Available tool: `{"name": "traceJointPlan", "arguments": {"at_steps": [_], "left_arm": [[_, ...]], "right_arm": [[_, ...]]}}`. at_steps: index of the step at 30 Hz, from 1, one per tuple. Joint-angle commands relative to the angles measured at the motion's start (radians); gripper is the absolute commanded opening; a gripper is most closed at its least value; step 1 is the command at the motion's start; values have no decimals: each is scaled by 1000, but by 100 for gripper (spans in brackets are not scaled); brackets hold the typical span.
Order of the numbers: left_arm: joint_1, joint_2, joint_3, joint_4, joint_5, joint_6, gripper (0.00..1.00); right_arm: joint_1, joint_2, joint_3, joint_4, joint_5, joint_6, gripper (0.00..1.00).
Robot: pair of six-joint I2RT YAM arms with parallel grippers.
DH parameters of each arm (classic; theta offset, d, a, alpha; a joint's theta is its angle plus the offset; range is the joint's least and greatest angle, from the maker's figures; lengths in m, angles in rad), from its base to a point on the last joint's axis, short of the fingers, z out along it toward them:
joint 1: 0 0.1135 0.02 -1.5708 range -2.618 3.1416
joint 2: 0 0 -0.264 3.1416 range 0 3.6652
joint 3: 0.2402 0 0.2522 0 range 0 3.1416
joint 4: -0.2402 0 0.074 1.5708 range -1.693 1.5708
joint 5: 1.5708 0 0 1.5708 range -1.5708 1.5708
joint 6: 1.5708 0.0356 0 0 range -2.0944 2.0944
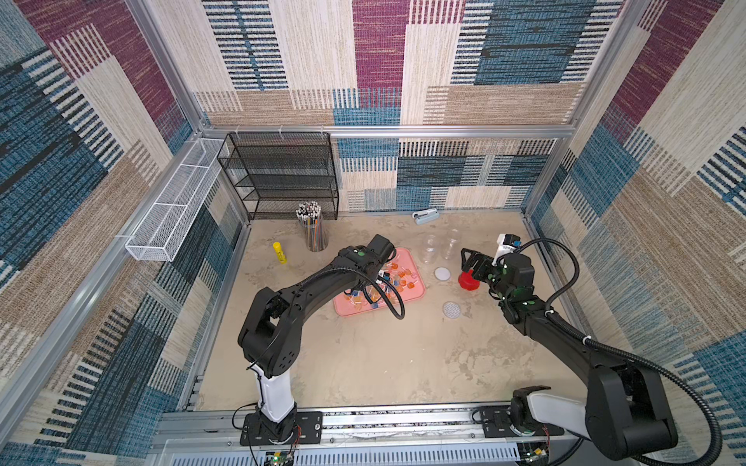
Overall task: Pour the candies out of the jar
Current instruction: 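Pour the candies out of the jar onto the tray, then place the jar at the center of the board.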
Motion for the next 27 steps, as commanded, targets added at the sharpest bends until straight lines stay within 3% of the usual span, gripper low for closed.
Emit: {"name": "traceJointPlan", "arguments": {"at_steps": [1,4,9,16,23,27], "left_arm": [[23,-33,56,37,237,-174,0],[51,-57,81,70,417,-321,0],[65,-64,84,214,534,-470,0],[70,-104,34,376,838,-670,0],[69,-154,-165,670,976,-800,0],[66,-169,-225,758,1004,-853,0]], "right_arm": [[0,-19,25,2,-65,-39,100],[-2,-36,45,-8,-126,-57,100],[0,-55,76,1,-276,-71,100],[0,-19,166,1,-651,-74,100],[6,31,202,25,-849,-47,100],[33,60,223,7,-853,-48,100]]}}
